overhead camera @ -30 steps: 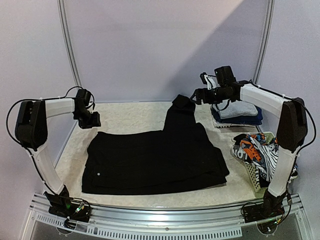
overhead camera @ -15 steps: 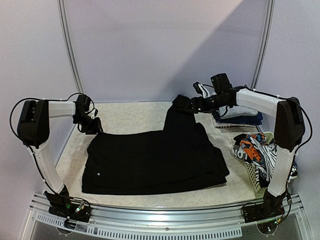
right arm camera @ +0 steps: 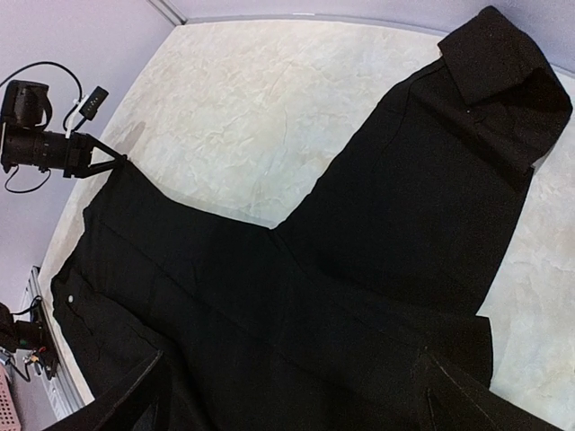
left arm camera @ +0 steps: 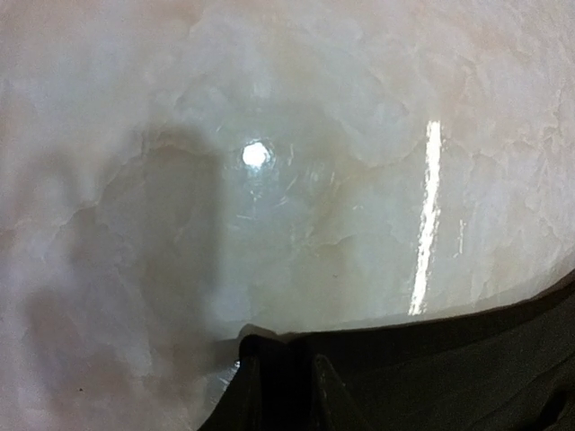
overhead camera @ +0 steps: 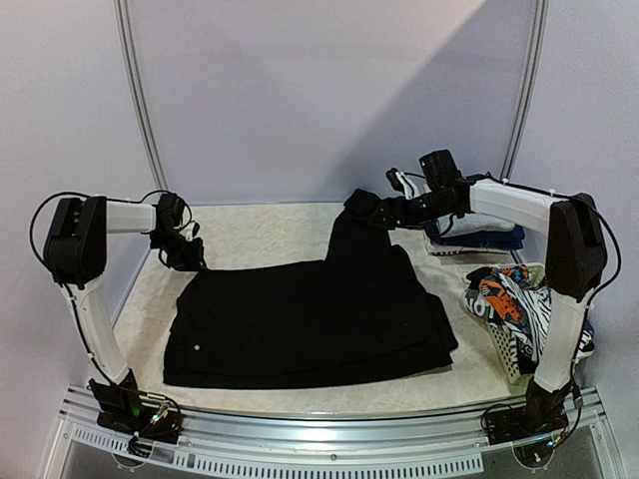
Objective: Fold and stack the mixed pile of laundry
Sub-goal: Fold the 1/3-folded tank top at the center of the board.
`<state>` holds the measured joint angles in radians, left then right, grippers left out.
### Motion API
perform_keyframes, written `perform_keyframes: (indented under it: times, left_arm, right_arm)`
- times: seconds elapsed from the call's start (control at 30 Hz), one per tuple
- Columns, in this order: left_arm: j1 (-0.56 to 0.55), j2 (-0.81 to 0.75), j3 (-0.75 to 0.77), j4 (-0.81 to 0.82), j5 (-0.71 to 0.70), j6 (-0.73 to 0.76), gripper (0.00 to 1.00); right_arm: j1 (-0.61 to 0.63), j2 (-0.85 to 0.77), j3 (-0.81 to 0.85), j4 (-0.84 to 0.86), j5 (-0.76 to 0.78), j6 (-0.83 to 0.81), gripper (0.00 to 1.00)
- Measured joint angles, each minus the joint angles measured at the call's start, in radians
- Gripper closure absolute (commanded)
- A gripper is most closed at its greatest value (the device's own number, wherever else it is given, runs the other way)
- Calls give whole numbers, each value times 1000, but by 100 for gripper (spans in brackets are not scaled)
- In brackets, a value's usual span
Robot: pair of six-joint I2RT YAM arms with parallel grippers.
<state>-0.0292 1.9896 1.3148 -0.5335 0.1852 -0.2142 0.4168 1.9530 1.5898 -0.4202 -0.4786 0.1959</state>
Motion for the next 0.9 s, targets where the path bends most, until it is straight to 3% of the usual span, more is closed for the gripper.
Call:
perform_keyframes:
  times: [0.07,0.1,0.37,0.6,0.9]
  left_arm:
    - [0,3,1,-1,3,-2,99]
    - [0,3,2,-2,5,-1,100]
    - [-3,0,5,5,12,-10,100]
    - [-13,-65,-63,54,-14,-27,100]
    - [-22,-90,-95,88,-37,-33,100]
  right_arm:
    - [0,0,0,-2,10,0,6]
    - [0,0,0,-3,14,0,6]
    - [0,23,10,-19,112,13,7]
    - [0,160,166,-123,309,64,13]
    - [0,328,304,-225,365,69,16]
